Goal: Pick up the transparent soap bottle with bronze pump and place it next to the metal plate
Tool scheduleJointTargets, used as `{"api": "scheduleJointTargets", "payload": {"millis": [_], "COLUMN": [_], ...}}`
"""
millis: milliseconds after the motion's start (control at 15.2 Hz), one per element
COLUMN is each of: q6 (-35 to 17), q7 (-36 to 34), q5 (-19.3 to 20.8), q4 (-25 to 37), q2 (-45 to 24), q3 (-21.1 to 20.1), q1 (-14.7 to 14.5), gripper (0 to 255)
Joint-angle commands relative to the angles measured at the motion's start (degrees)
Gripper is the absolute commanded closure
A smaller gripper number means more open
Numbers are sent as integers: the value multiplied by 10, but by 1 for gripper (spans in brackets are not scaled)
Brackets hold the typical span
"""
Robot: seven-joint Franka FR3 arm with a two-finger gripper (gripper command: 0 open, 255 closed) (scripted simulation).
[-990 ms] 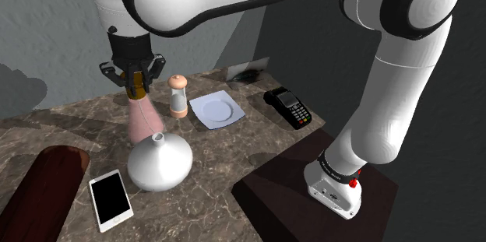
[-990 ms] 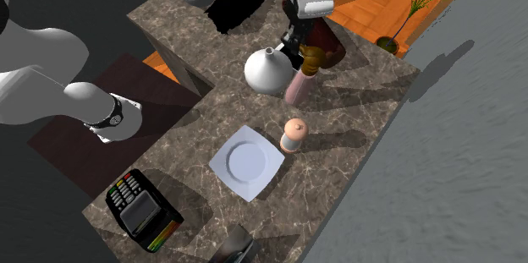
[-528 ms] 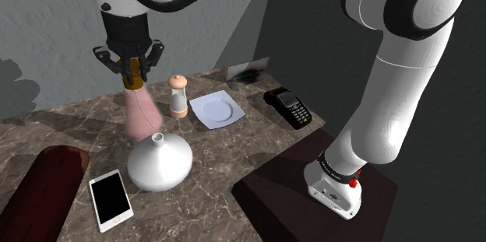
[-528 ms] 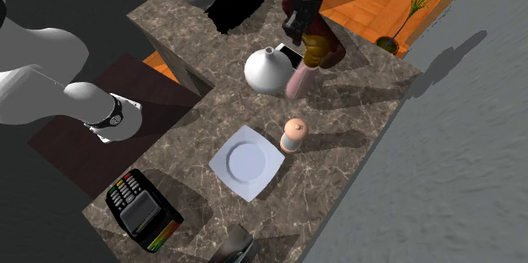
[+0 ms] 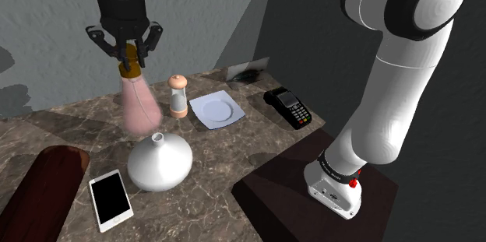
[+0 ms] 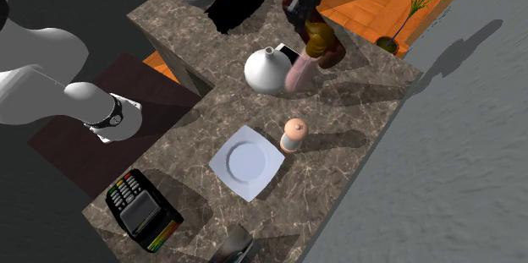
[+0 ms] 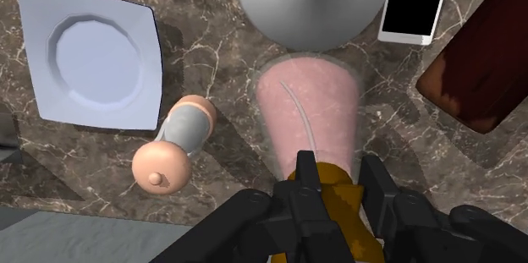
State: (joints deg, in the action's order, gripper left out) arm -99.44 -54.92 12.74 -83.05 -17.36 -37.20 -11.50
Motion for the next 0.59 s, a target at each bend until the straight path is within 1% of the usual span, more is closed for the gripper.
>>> {"api": "scheduleJointTargets", "payload": {"millis": [0, 528], "q6": [16, 86], "q7": [1, 1], "q5": [0, 10], "q4": [17, 103], "q2": [-1, -18], "q3": [-1, -1], "q1": [-3, -20], "gripper": [255, 255]}}
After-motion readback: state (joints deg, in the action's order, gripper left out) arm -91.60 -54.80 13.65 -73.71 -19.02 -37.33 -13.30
